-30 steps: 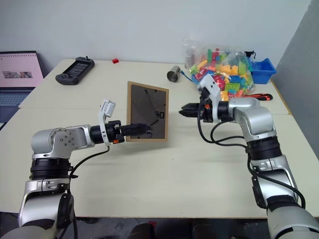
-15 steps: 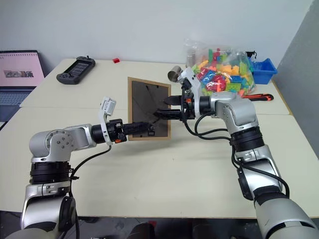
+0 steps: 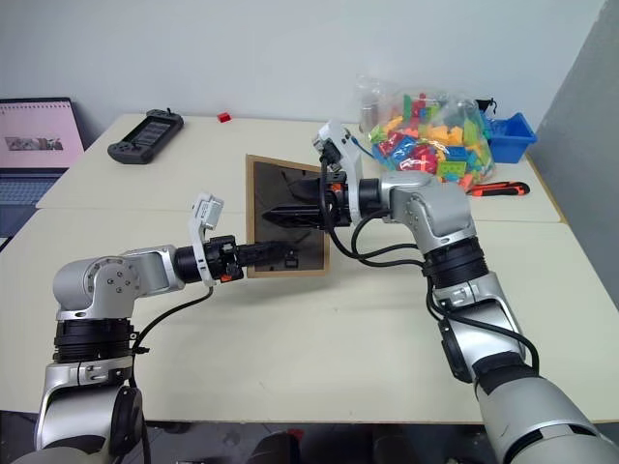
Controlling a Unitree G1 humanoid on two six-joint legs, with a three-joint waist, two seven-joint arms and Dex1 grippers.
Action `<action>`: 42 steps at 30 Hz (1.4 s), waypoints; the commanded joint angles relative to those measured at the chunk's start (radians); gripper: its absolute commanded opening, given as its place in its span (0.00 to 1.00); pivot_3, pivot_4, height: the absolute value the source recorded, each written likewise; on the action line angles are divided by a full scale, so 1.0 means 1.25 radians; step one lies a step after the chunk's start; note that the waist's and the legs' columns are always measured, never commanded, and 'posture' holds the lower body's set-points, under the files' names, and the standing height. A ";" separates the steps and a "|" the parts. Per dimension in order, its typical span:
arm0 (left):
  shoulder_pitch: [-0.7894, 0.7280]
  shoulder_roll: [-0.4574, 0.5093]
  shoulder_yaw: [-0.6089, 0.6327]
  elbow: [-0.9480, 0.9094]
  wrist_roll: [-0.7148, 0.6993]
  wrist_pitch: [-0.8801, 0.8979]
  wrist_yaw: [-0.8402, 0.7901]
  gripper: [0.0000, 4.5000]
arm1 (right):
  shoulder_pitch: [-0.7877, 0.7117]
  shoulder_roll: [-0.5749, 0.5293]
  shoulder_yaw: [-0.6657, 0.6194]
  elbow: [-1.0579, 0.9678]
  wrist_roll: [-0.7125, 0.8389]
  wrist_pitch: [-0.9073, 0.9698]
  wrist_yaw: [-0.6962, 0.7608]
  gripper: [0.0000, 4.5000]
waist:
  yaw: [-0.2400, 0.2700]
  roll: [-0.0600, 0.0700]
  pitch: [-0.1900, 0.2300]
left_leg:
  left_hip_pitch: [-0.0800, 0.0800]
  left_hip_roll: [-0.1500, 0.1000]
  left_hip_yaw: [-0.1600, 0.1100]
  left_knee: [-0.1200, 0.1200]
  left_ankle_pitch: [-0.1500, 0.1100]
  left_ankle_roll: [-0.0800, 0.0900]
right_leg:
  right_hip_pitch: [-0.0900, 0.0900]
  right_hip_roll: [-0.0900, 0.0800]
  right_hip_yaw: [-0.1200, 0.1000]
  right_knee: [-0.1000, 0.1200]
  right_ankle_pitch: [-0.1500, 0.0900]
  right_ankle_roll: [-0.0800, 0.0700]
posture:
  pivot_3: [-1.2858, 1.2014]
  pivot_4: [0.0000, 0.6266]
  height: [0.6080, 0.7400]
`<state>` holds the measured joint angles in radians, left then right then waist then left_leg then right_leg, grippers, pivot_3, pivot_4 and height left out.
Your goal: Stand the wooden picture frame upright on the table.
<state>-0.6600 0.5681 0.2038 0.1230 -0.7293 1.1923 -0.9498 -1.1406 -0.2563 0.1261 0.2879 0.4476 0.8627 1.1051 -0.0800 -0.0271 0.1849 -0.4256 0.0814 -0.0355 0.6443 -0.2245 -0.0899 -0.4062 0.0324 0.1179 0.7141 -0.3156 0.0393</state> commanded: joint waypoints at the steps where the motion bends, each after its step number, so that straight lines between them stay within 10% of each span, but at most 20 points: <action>1: -0.014 0.007 0.013 -0.036 -0.029 -0.018 -0.003 0.28 | 0.009 -0.022 0.000 -0.089 0.073 0.035 0.078 1.00 | 0.000 0.000 0.000 | 0.000 0.000 -0.001 0.000 0.000 0.000 | 0.000 0.000 0.000 0.000 0.000 0.000 | 0.52 0.24 1.00; 17: -0.031 0.008 0.052 -0.020 -0.085 0.050 0.017 0.28 | 0.113 -0.232 -0.004 -0.067 -0.033 -0.117 0.102 1.00 | -0.001 0.000 0.000 | -0.001 0.000 -0.002 0.000 0.000 0.000 | 0.000 0.000 -0.001 -0.001 0.000 0.000 | 0.52 0.24 1.00; 23: -0.038 0.047 0.086 -0.009 -0.168 0.215 0.022 0.28 | 0.254 -0.347 0.024 -0.039 -0.198 -0.563 0.126 1.00 | 0.003 0.000 0.000 | -0.002 -0.001 -0.003 0.000 0.000 0.000 | 0.000 0.000 -0.002 -0.002 0.000 0.000 | 0.52 0.24 1.00; 31: -0.068 0.039 0.127 0.097 -0.423 0.338 0.181 0.28 | 0.274 -0.296 0.023 0.174 -0.544 -1.451 -0.244 1.00 | -0.006 0.000 0.000 | -0.001 -0.001 -0.002 0.001 0.000 0.000 | 0.000 0.000 -0.001 0.000 0.000 0.001 | 0.52 0.24 1.00; 42: -0.009 0.043 0.076 0.109 -0.742 0.334 0.466 0.28 | 0.119 -0.235 0.122 0.292 -1.096 -1.649 -0.809 1.00 | -0.002 0.000 0.000 | 0.000 -0.001 -0.004 0.000 0.006 -0.010 | 0.000 -0.001 -0.001 0.002 0.000 0.000 | 0.52 0.24 1.00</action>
<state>-0.6727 0.6109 0.2946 0.2804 -1.5529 1.6104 -0.4175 -0.9444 -0.5451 0.2585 0.6394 -0.8170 -1.2082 0.2466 -0.0823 -0.0268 0.1854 -0.4251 0.0799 -0.0408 0.6449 -0.2168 -0.1025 -0.4057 0.0311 0.1165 0.7165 -0.3156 0.0394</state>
